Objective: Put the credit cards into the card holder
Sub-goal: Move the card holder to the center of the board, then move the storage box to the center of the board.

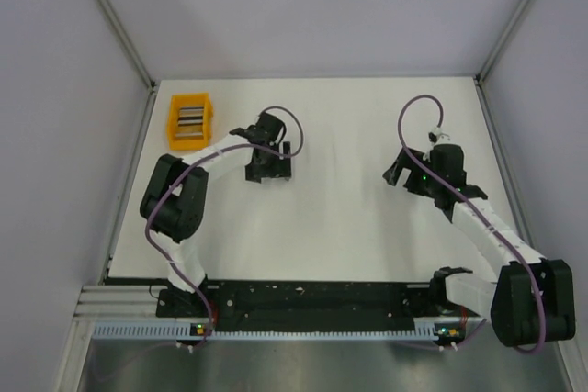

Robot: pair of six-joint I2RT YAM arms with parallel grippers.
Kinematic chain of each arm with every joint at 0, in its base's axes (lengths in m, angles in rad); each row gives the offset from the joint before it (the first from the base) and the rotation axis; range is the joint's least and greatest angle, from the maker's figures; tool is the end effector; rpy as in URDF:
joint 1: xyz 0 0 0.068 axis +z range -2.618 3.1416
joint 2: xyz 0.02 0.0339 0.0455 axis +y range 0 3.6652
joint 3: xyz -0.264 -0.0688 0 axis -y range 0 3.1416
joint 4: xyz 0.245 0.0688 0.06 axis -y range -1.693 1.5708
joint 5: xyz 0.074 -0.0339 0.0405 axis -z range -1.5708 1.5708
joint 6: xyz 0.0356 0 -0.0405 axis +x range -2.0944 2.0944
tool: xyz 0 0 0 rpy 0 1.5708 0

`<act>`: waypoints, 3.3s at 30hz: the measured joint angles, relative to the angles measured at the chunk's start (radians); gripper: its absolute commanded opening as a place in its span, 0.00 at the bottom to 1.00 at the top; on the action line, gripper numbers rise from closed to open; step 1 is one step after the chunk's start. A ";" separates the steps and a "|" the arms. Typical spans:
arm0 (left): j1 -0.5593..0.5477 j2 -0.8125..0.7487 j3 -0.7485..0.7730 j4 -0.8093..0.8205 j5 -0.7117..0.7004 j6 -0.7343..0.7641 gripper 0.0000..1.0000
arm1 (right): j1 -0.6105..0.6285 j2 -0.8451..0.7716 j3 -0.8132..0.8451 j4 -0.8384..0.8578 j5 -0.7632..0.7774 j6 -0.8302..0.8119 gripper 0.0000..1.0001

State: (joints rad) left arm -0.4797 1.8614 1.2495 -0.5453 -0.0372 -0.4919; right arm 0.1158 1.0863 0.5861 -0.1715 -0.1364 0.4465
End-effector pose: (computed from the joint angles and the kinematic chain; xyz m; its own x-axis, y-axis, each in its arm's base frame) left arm 0.3330 -0.1718 0.1745 -0.9276 -0.0495 -0.3703 0.0112 0.9871 -0.1598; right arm 0.2243 0.0310 0.2143 -0.6526 0.3548 -0.6695 0.0683 0.9076 0.4143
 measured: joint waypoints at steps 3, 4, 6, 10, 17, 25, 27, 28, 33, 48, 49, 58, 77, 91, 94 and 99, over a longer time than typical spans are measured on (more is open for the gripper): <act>0.040 0.001 0.094 -0.064 -0.041 -0.001 0.91 | 0.000 0.033 0.017 -0.001 -0.044 0.006 0.98; 0.059 0.007 0.144 -0.084 -0.061 -0.001 0.93 | 0.000 0.038 0.019 0.002 -0.053 0.009 0.98; 0.100 0.031 0.254 -0.100 -0.114 -0.001 0.97 | 0.000 0.047 0.024 0.002 -0.071 0.011 0.98; 0.179 0.114 0.439 -0.103 -0.215 -0.003 0.99 | 0.000 0.056 0.025 0.003 -0.094 0.011 0.98; 0.235 0.302 0.565 -0.166 -0.271 -0.003 0.98 | 0.000 0.074 0.026 0.003 -0.114 0.011 0.98; 0.230 0.418 0.653 -0.226 -0.264 0.002 0.93 | 0.000 0.124 0.039 0.001 -0.142 0.011 0.98; 0.230 0.422 0.656 -0.232 -0.262 0.018 0.89 | 0.000 0.134 0.041 -0.002 -0.150 0.011 0.98; 0.230 0.423 0.653 -0.238 -0.258 0.024 0.88 | 0.000 0.140 0.043 -0.001 -0.154 0.011 0.98; 0.223 0.409 0.616 -0.238 -0.241 0.060 0.62 | 0.000 0.161 0.052 -0.001 -0.167 0.011 0.98; -0.073 0.081 0.123 -0.236 -0.159 0.060 0.75 | 0.000 0.167 0.065 -0.013 -0.182 0.009 0.98; -0.109 0.058 0.095 -0.240 -0.137 0.046 0.78 | 0.000 0.168 0.065 -0.014 -0.183 0.008 0.98; -0.115 -0.004 0.230 -0.341 -0.129 0.011 0.87 | 0.000 0.169 0.065 -0.031 -0.188 0.006 0.98; 0.362 0.140 0.667 -0.120 -0.226 0.193 0.98 | 0.000 0.156 0.079 -0.084 -0.201 -0.037 0.99; 0.428 0.222 0.668 -0.009 -0.203 0.304 0.92 | 0.000 0.159 0.098 -0.104 -0.206 -0.041 0.99; 0.429 0.235 0.668 -0.003 -0.201 0.312 0.91 | 0.000 0.159 0.097 -0.106 -0.206 -0.037 0.98; 0.433 0.253 0.667 0.001 -0.197 0.314 0.86 | 0.000 0.158 0.096 -0.106 -0.206 -0.034 0.99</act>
State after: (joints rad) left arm -0.0471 2.1147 1.9167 -0.5446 -0.2344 -0.1780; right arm 0.1158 1.2442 0.6823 -0.2779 -0.3424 0.4126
